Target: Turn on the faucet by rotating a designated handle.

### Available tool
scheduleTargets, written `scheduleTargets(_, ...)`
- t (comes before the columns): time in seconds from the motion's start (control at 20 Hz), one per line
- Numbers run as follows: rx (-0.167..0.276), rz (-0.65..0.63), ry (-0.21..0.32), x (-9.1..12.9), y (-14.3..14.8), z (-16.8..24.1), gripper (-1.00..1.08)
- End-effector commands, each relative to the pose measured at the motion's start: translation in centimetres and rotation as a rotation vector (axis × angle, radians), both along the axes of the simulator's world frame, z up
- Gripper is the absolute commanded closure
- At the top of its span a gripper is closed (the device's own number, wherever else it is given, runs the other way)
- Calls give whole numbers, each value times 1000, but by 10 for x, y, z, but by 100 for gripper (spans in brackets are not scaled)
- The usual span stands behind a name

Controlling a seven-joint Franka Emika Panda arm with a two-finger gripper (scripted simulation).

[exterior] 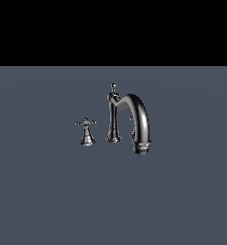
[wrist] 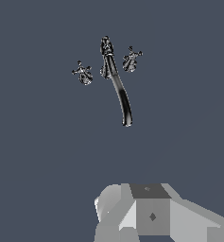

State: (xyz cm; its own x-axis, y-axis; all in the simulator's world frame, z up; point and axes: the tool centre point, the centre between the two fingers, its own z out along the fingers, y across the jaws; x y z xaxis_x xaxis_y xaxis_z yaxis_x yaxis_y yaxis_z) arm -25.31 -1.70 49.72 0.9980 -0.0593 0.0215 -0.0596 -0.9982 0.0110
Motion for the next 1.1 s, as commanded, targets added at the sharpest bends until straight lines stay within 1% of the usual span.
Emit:
scheduleTargets(0.0, 2, -1, 3, 6, -3, -7, 50)
scheduleTargets(0.05, 4, 0, 54, 3, -2, -29, 46)
scheduleTargets(0.1, 17, 2, 58, 5, 2, -33, 40)
scheduleTargets(0.15, 36, -21, 72, 1, 2, -37, 35)
scheduleTargets(0.2, 42, 24, 89, 8, 8, -51, 37)
scheduleTargets(0.25, 6, -29, 165, -5, -14, -73, 42)
scheduleTargets(0.3, 2, -36, 176, 0, -14, -77, 42)
scheduleTargets(0.35, -36, 16, 173, 11, -2, -83, 43)
scheduleTargets(0.4, -19, -52, 204, 11, -40, -102, 44)
scheduleTargets(0.45, -66, -7, 244, 12, -19, -125, 29)
scheduleTargets(0.5, -51, -79, 244, 17, -42, -139, 35)
scheduleTargets(0.55, -42, -121, 273, 16, -57, -159, 46)
scheduleTargets(0.65, -35, -173, 238, 37, -74, -162, 76)
scheduleTargets(0.7, -33, -207, 239, 48, -62, -173, 78)
scheduleTargets(0.75, -5, -218, 271, 45, -67, -197, 85)
scheduleTargets(0.8, -9, -205, 264, 53, -65, -206, 75)
scheduleTargets(0.85, 2, -238, 268, 59, -67, -218, 63)
scheduleTargets(0.9, 37, -262, 244, 77, -55, -222, 72)
scheduleTargets(0.95, 36, -295, 220, 92, -57, -224, 57)
scheduleTargets(1.0, 54, -380, 215, 97, -74, -234, 65)
scheduleTargets(1.05, 66, -456, 171, 116, -91, -231, 57)
